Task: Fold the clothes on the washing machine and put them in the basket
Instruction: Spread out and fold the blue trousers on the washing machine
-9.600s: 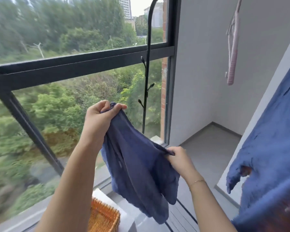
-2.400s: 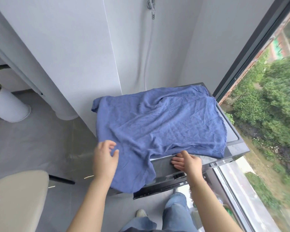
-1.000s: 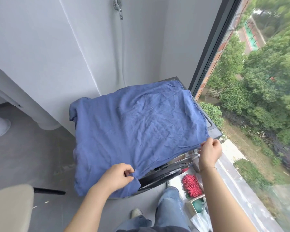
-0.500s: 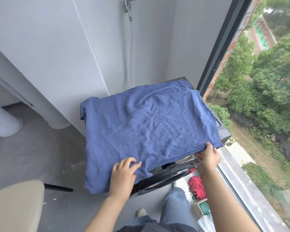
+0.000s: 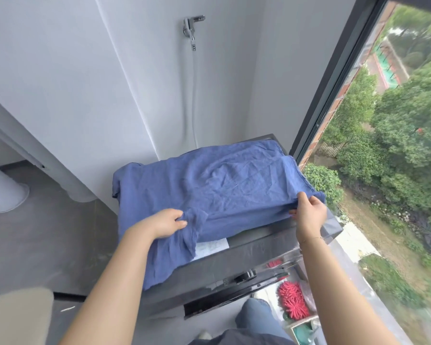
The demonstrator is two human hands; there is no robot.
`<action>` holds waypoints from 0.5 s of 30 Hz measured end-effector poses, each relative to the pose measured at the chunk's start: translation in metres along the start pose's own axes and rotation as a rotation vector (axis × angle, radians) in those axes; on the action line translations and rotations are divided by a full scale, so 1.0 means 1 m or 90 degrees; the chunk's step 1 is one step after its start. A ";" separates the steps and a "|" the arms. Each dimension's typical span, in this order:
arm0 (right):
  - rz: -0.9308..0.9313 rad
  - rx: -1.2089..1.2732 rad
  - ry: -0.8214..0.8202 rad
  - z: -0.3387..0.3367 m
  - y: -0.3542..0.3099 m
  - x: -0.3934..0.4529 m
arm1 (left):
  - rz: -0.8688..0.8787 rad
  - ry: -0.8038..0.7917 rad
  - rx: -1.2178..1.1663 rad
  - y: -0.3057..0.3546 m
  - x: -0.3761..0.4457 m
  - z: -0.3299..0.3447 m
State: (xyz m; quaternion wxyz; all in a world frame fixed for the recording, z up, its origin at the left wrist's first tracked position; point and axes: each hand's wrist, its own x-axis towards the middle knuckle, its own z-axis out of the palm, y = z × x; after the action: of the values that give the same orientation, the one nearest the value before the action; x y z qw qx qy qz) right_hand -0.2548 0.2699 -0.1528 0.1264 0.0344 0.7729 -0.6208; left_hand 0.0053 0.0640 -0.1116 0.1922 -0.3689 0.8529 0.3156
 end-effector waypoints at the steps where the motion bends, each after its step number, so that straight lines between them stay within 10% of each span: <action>1: 0.000 -0.007 -0.018 0.007 -0.004 0.005 | -0.014 0.021 0.006 0.001 0.007 -0.006; 15: 0.083 -0.150 -0.438 0.096 -0.018 -0.006 | -0.246 0.396 -0.212 -0.056 0.000 0.019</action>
State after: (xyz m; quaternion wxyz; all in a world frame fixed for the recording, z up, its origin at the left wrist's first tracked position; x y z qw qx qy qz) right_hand -0.2384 0.1738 -0.1531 0.4214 -0.1424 0.7475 -0.4934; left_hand 0.0493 0.0479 -0.1476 -0.0816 -0.6265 0.7223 0.2812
